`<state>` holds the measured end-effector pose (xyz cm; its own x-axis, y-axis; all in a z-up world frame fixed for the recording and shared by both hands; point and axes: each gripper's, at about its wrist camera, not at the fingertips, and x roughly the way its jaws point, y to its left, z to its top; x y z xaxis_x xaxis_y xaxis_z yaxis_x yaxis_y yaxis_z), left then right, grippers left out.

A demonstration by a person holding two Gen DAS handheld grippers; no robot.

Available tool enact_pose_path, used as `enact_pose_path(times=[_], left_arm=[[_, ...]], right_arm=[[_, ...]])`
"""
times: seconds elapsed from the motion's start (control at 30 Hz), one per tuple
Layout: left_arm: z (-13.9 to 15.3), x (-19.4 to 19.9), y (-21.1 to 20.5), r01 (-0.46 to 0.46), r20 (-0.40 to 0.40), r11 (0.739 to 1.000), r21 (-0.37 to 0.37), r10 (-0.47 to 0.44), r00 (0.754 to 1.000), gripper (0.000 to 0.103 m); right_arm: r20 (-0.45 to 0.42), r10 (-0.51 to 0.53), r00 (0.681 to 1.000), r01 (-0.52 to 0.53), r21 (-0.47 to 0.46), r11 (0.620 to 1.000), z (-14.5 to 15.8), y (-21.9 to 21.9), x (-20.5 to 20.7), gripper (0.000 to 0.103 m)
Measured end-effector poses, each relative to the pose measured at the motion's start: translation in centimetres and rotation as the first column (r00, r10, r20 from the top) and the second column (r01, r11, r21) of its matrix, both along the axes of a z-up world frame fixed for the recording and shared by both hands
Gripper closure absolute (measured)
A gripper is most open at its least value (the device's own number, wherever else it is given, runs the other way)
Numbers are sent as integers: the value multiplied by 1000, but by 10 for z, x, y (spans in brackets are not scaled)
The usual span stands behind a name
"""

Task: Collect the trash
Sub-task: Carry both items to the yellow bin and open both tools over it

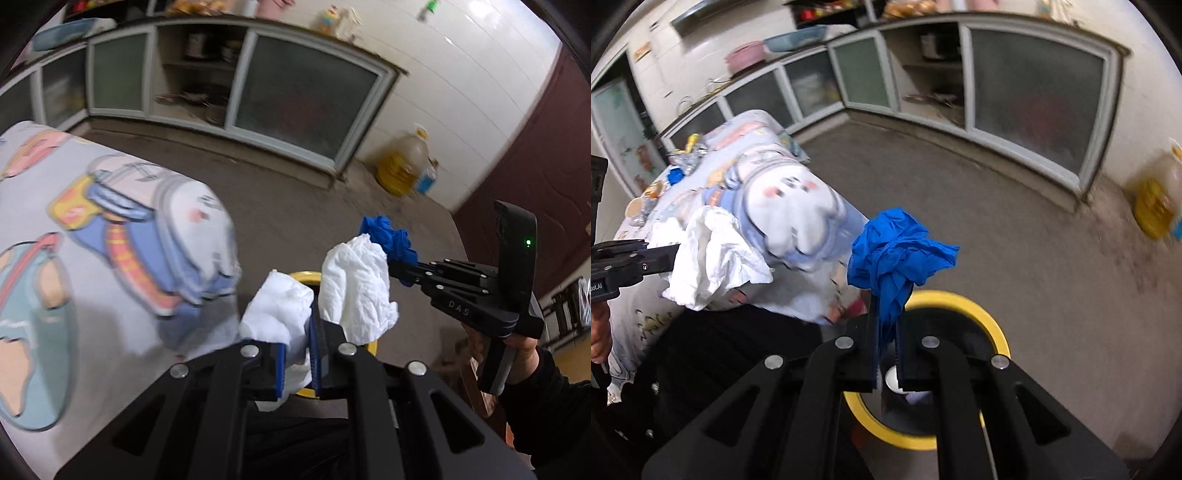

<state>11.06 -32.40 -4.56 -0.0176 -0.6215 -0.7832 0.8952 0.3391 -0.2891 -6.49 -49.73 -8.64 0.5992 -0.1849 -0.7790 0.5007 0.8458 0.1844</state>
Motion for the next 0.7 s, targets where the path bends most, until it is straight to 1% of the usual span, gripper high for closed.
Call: enact_pose_path(times=[0.07,0.17,0.3,0.4,0.53,0.6,0.63,0.7], left_arm=[[-9,-5,-11,16,-4,1000,20,-16,1000,94],[-29,-12,-31,36,-14,997,73,-35,999,94],[-57,-20,-56,60,-23,988,146,-57,998,94],[-74,-26,-72,75,-23,980,187,-72,997,93],[-87,-32,-88,85,-19,973,214,-83,996,93],[-92,-38,-91,87,14,970,226,-93,996,93],[-93,-40,-93,91,17,969,229,-98,995,93],[-95,-42,-97,95,2,969,228,-98,995,86]], right_arm=[[-25,-27,999,27,6,1000,-13,-5,-12,97],[-78,-55,995,57,19,998,-37,-8,-23,97],[-127,-72,989,82,80,993,-65,-14,-30,97],[-171,-75,982,92,97,991,-87,-14,-36,97],[-201,-71,977,98,129,987,-105,-15,-36,97],[-216,-74,974,105,138,985,-114,-16,-38,97],[-224,-77,971,112,146,983,-119,-18,-39,97],[-236,-76,969,116,160,980,-125,-20,-41,96]])
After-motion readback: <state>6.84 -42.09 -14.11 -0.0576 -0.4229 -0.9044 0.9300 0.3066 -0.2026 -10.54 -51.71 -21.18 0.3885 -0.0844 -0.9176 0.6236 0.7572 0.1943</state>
